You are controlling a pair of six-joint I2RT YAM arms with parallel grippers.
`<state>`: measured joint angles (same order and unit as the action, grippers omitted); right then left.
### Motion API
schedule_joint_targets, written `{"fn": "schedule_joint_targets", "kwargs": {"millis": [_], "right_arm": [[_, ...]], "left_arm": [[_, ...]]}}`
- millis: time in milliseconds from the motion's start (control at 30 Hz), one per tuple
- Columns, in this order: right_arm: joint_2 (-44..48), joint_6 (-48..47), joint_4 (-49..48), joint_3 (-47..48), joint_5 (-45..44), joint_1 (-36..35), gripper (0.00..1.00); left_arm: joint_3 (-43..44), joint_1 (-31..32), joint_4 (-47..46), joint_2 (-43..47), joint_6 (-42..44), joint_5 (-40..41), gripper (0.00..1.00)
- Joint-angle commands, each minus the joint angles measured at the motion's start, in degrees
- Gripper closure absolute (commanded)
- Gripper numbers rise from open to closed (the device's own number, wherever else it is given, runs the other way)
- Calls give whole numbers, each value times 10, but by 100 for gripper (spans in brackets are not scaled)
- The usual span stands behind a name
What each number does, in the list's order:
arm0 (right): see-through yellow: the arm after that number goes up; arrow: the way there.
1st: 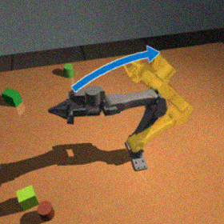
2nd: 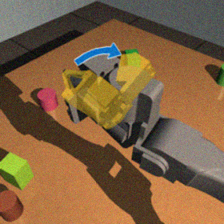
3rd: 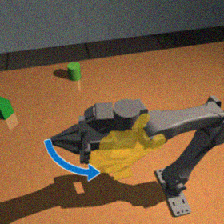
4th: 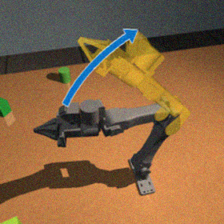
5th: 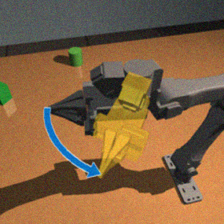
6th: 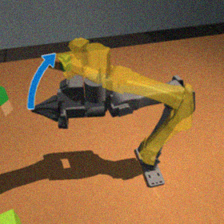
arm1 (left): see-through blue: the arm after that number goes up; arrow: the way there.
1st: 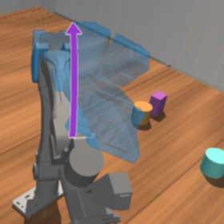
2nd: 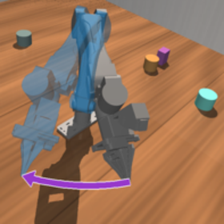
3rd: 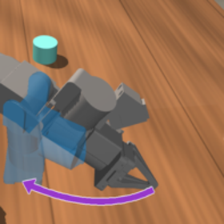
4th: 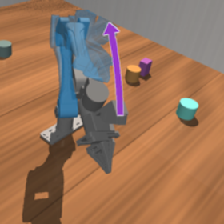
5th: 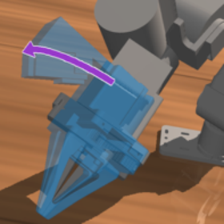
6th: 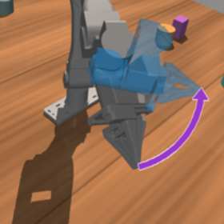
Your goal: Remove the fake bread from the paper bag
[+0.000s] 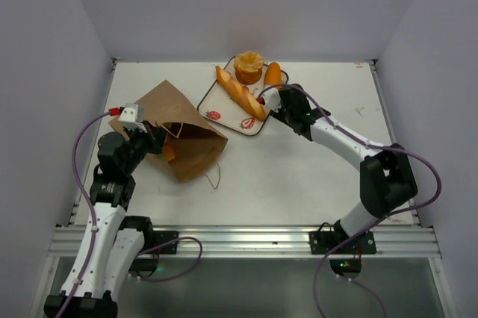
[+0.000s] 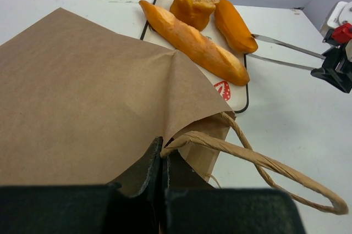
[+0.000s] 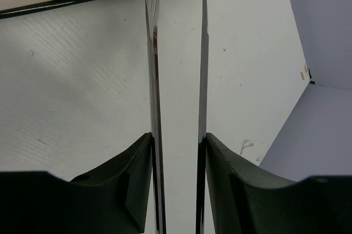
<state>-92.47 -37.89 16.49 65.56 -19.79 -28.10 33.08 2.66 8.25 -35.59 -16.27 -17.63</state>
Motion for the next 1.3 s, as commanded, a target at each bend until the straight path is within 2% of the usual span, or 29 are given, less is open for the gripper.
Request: {"fn": "schedule_joint_targets", "kwargs": {"millis": [0,367,567,667,767,800,933,1100,1267], "right_arm": [[42,15,-11,23,10,3,55],[90,30,28,24,60,2,53],[131,35,58,16,99,3,56],[179,27,90,8,160,2,59],[225,-8,143,4,272,2,60],[256,-19,180,3,336,1,61],[317,-66,252,0,445,-13,62],[342,-86,308,-3,467,-84,62],[332,-71,293,-15,405,-193,63]], "left_arm": [[0,-1,-4,3,0,-17,100],[8,-1,-6,-4,-4,-41,100],[9,-1,-8,-5,-3,-73,100],[12,0,-8,-11,6,-110,100],[14,0,-8,-15,13,-141,100],[15,0,-8,-18,15,-146,100],[20,0,-9,-32,15,-182,100],[30,1,-9,-50,2,-224,100],[41,1,19,-29,-4,-218,100]]}}
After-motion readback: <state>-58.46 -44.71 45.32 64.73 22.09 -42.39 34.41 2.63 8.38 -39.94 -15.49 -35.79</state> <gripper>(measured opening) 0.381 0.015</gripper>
